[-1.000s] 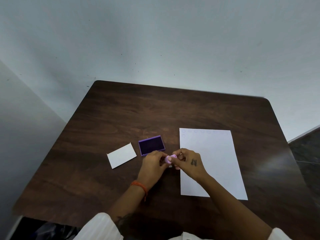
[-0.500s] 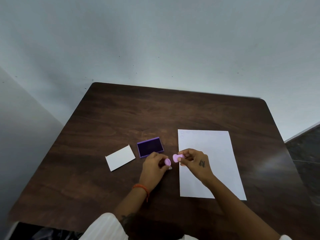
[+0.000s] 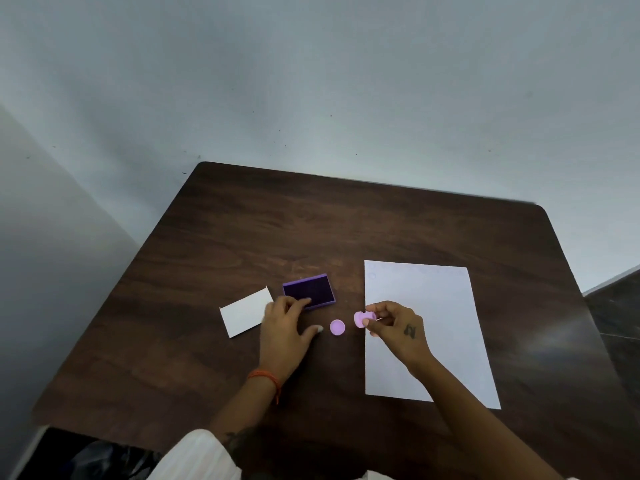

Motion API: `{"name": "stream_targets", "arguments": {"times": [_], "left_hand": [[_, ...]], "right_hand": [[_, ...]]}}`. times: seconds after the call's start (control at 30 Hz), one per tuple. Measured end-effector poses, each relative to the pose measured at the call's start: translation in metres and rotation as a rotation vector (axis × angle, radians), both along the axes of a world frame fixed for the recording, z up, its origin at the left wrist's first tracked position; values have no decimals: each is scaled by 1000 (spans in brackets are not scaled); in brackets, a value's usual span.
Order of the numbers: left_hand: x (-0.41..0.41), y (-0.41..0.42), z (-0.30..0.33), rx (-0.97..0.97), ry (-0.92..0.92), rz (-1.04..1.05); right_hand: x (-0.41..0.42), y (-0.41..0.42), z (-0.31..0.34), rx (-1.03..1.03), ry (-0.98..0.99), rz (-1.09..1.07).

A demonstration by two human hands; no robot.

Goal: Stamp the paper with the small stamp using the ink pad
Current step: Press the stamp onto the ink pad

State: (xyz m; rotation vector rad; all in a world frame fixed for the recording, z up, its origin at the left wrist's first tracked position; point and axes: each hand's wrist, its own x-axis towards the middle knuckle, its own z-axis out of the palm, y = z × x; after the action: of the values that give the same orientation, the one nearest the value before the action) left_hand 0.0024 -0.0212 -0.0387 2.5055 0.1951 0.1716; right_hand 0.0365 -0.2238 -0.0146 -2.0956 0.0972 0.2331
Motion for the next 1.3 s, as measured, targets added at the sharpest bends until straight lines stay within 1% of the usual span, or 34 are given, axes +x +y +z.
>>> {"name": "stream_targets", "arguments": {"times": [0.07, 0.13, 0.27, 0.37, 0.47, 0.6, 0.73, 0.87, 1.03, 1.13, 1.23, 1.3], "left_hand": [[2, 18, 4, 73, -18, 86], [6, 33, 6, 126, 34, 119], [18, 48, 4, 211, 159, 73], [25, 50, -1, 258, 198, 9], [31, 51, -3, 284, 238, -29], [34, 54, -7, 306, 258, -31], [35, 56, -12, 316, 242, -28], [38, 58, -13, 303, 212, -1], [40, 60, -14, 295, 223, 9], [40, 58, -13, 308, 237, 4], [39, 57, -11, 310, 244, 2], [38, 57, -10, 308, 248, 12]], "right_hand": [[5, 10, 2, -3, -25, 26], [10, 25, 6, -1, -68, 61], [24, 65, 13, -39, -170, 175], [32, 90, 18, -75, -226, 307], [41, 107, 15, -199, -299, 491], [50, 115, 3, -428, -317, 702], [51, 116, -6, -595, -334, 821], [48, 116, -10, -613, -345, 823], [42, 115, -15, -575, -398, 804], [42, 113, -17, -586, -426, 807], [42, 114, -13, -564, -403, 799], [44, 114, -7, -532, -352, 788]]}}
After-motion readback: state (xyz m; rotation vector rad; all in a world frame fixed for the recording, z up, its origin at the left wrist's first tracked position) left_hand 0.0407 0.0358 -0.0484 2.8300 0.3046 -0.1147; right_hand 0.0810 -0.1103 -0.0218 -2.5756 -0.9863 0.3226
